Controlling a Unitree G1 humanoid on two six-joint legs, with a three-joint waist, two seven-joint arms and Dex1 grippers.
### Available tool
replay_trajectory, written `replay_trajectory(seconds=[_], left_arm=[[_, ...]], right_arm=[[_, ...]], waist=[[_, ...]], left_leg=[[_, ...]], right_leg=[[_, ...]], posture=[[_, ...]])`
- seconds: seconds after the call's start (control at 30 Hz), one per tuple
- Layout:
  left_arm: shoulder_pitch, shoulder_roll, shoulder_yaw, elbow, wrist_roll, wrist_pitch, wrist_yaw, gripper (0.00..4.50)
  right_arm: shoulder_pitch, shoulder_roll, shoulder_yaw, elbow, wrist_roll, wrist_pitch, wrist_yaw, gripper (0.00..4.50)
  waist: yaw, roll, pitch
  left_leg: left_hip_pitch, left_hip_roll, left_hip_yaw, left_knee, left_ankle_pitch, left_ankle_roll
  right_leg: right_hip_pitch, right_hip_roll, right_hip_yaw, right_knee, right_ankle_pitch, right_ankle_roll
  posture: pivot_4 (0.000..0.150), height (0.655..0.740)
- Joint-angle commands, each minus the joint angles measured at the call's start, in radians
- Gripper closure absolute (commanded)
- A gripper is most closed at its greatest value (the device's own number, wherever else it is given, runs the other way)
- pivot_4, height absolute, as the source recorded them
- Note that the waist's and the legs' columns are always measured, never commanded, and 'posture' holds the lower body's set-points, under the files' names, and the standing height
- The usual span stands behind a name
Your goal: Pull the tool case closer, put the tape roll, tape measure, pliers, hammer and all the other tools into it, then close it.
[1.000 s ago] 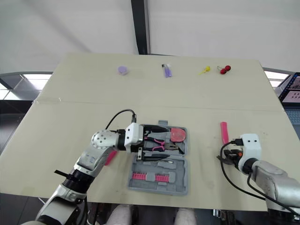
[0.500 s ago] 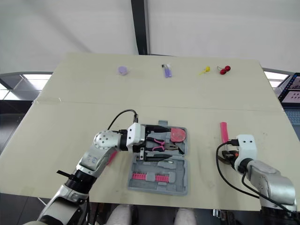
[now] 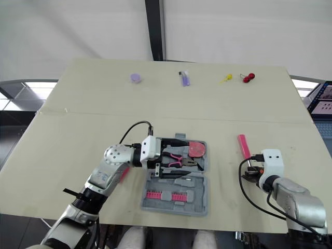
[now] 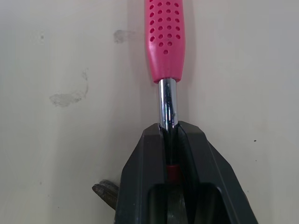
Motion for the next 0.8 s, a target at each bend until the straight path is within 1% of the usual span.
replay_trajectory(seconds=[0.03, 0.1, 0.23, 0.37, 0.47, 0.53, 0.63, 0.8], left_arm=[[0.004, 0.006, 0.032, -0.043, -0.016, -0.018, 0.012, 0.00], [0.022, 0.026, 0.068, -0.059, -0.031, -0.018, 0.021, 0.00], [0.106, 0.076, 0.163, -0.139, -0.073, -0.023, 0.050, 0.00], [0.280, 0.148, 0.227, -0.280, -0.112, 0.008, 0.060, 0.00], [0.416, 0.194, 0.273, -0.332, -0.108, -0.025, 0.070, 0.00], [0.493, 0.200, 0.320, -0.362, -0.120, -0.035, 0.100, 0.00], [0.644, 0.206, 0.377, -0.419, -0.125, -0.060, 0.126, 0.00], [0.852, 0.179, 0.445, -0.459, -0.105, -0.158, 0.172, 0.00]], right_arm=[[-0.005, -0.074, -0.008, -0.074, 0.013, -0.009, 0.065, 4.45], [-0.019, -0.127, 0.001, -0.136, 0.039, 0.023, 0.109, 4.45], [-0.089, -0.256, 0.026, -0.285, 0.142, 0.186, 0.192, 4.45], [-0.200, -0.409, 0.140, -0.436, 0.222, 0.285, 0.280, 4.45], [-0.275, -0.471, 0.237, -0.507, 0.259, 0.317, 0.318, 4.45], [-0.322, -0.494, 0.309, -0.548, 0.268, 0.327, 0.333, 4.45], [-0.383, -0.477, 0.434, -0.594, 0.261, 0.331, 0.328, 4.45], [-0.410, -0.454, 0.558, -0.602, 0.208, 0.298, 0.307, 4.45]], waist=[[0.000, 0.002, 0.001], [0.000, 0.004, 0.002], [-0.015, 0.007, 0.003], [-0.024, 0.008, 0.004], [-0.022, 0.007, 0.004], [-0.018, 0.006, 0.005], [-0.012, 0.005, 0.005], [-0.005, 0.005, 0.005]], left_leg=[[0.000, 0.000, 0.000, 0.000, 0.000, 0.000], [0.000, 0.000, 0.000, 0.000, 0.000, 0.000], [0.000, 0.000, 0.000, -0.001, 0.000, 0.000], [0.000, 0.000, -0.002, -0.001, 0.000, 0.000], [-0.001, 0.000, -0.004, -0.001, 0.000, 0.000], [-0.001, 0.000, -0.004, 0.000, 0.000, 0.000], [-0.003, 0.000, -0.005, 0.000, 0.000, 0.000], [-0.003, 0.000, -0.004, 0.000, 0.000, 0.000]], right_leg=[[0.000, 0.000, 0.000, 0.000, 0.000, 0.000], [-0.001, 0.000, 0.000, 0.000, 0.000, 0.000], [-0.002, 0.000, 0.001, 0.001, 0.000, 0.000], [-0.001, 0.000, 0.001, 0.000, 0.000, 0.000], [0.000, 0.000, 0.000, -0.001, 0.000, 0.000], [0.000, 0.000, 0.000, -0.002, 0.000, 0.000], [0.000, 0.000, 0.000, -0.003, 0.000, 0.000], [0.000, 0.000, 0.000, -0.003, 0.000, 0.000]], posture=[[0.150, 0.7400], [0.150, 0.7400], [0.150, 0.7400], [0.150, 0.7400], [0.150, 0.7400], [0.150, 0.7400], [0.150, 0.7400], [0.150, 0.7400]])
